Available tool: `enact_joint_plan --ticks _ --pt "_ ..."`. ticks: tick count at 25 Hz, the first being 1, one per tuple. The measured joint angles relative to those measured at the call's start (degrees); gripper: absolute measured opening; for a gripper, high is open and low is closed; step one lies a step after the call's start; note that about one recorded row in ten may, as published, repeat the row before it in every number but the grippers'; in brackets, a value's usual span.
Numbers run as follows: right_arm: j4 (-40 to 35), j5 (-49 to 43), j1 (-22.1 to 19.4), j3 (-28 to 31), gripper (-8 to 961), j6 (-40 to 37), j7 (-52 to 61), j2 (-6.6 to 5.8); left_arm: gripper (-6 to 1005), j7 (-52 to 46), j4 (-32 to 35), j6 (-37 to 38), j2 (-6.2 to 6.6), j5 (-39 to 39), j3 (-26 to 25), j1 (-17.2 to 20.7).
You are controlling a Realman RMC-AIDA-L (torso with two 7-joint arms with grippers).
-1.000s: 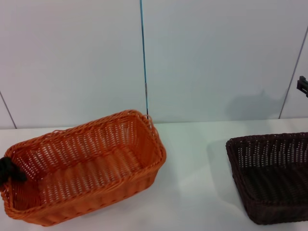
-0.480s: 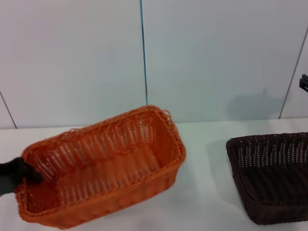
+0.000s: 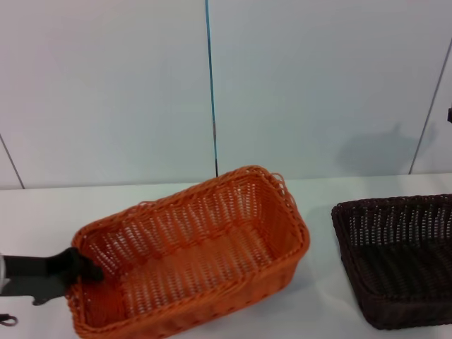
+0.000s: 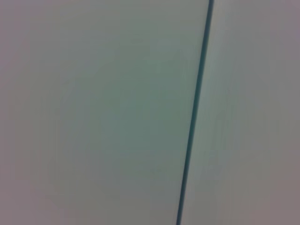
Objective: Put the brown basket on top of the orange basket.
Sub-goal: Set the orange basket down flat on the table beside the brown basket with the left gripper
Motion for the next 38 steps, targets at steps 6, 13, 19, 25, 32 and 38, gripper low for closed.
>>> enact_joint_plan --ticks 6,13,19,25,32,38 --pt "0.0 -0.1 0.4 0.3 804 -1.6 -0.1 -0.44 156 0.7 -0.9 -3.7 -1.75 -0.1 2.4 -0.1" --pt "0.0 -1.2 0.5 0.6 804 -1.8 -0.1 -0.47 158 0.9 -4.5 -7.7 -1.95 -0.2 3.5 -1.1" --pt "-0.2 -1.2 0.5 0.8 804 -1.4 -0.2 -0.43 160 1.6 -7.4 -12.6 -2.02 -2.2 6.7 -1.5" --pt "-0.3 -1.2 0.5 0.8 803 -1.4 -0.2 -0.43 161 1.8 -9.5 -17.1 -2.08 -4.5 10.8 -1.1" --pt "-0.6 -1.2 0.5 0.8 803 -0.9 -0.2 -0.43 164 2.1 -12.1 -21.5 -2.13 -4.5 11.7 -0.8" --pt "-0.7 -1.2 0.5 0.8 803 -0.4 -0.2 -0.43 165 3.0 -14.2 -24.3 -2.25 -5.2 11.9 -0.7"
